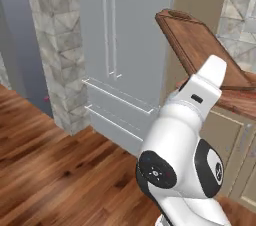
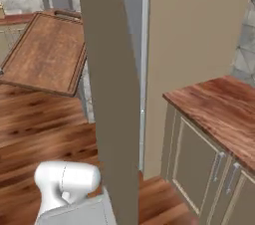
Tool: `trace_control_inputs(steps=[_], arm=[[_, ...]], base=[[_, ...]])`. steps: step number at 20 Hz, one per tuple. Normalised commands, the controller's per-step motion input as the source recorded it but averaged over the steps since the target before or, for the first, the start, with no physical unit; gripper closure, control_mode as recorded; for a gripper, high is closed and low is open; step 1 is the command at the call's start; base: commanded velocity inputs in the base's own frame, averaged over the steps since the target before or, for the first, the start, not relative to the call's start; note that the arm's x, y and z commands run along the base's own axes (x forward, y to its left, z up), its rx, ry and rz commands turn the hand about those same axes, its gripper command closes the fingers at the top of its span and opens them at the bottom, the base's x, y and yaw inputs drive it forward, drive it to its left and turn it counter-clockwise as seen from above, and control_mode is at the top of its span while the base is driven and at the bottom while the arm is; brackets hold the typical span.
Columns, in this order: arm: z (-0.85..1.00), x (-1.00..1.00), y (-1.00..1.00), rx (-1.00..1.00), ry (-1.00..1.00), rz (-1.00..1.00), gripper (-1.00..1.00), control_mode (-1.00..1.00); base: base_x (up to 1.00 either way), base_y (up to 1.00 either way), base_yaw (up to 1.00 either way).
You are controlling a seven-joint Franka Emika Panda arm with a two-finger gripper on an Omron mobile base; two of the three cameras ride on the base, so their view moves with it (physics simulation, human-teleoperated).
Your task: Move the cutting board and knife to the sink. Then move spray from the cabinet to the counter.
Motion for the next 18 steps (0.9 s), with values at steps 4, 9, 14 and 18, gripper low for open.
trace_control_inputs(steps=[4,9,14,18], arm=[[0.0,0.0,0.0,0.0,0.0,0.0,1.0,1.0],[0.0,0.0,0.0,0.0,0.0,0.0,1.0,1.0],[0.0,0.0,0.0,0.0,0.0,0.0,1.0,1.0],[0.0,0.0,0.0,0.0,0.0,0.0,1.0,1.0]], base=[[0.02,0.53,0.59],[0.04,0.85,0.64],[0.01,0.86,0.63],[0.0,0.89,0.62]])
